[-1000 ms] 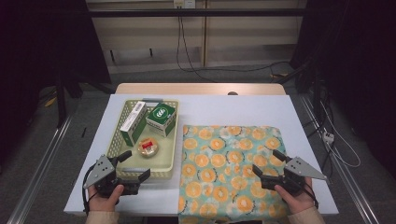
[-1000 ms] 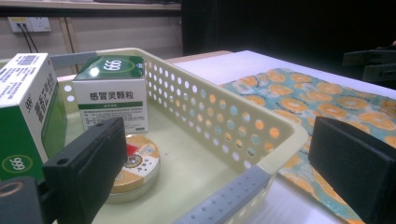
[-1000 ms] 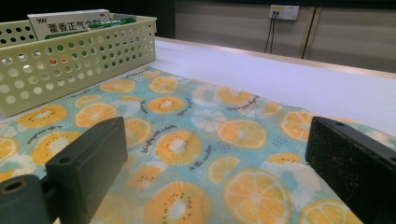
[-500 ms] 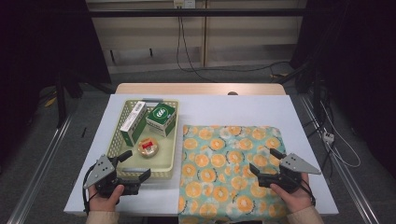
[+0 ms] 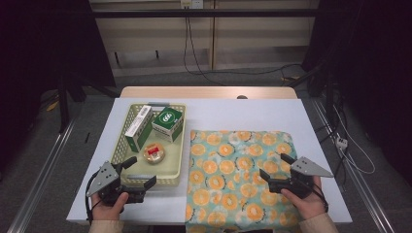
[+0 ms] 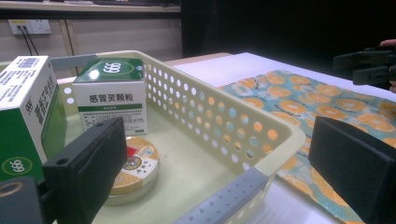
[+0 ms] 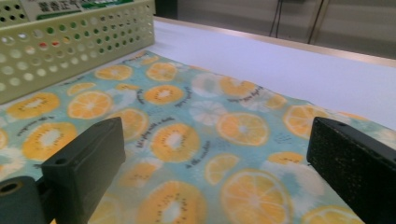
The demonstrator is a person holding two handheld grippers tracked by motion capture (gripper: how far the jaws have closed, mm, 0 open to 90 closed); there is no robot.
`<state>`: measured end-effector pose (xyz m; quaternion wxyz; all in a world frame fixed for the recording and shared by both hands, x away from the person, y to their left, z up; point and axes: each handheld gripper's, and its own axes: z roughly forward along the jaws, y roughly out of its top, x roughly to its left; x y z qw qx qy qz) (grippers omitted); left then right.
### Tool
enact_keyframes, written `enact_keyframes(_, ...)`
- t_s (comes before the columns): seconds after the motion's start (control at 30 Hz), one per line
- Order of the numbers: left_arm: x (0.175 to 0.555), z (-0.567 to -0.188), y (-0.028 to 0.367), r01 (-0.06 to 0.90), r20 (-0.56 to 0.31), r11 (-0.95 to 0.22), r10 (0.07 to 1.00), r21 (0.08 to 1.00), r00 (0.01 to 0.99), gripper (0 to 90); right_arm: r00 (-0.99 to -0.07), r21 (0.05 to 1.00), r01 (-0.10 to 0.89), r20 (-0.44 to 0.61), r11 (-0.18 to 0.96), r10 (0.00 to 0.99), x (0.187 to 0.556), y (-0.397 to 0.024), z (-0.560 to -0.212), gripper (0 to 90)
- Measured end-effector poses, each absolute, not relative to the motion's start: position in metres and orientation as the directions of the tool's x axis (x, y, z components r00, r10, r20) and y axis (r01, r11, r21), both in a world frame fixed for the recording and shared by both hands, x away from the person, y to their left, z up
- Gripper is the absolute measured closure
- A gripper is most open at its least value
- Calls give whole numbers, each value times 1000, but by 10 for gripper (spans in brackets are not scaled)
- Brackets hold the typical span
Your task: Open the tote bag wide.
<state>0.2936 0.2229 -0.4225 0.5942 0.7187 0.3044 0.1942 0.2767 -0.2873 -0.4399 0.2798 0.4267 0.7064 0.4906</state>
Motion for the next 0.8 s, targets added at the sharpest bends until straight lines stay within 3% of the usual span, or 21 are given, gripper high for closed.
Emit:
enact_keyframes(0.4,291,-421,223,198,-78,-104,671,975,737,44,-353,855,490,14,172,936,318,-329,-434,69)
enact_keyframes(0.8,291,-420,221,192,-75,-104,665,976,743,44,-269,747,641,3,177,963,338,-357,-458,207)
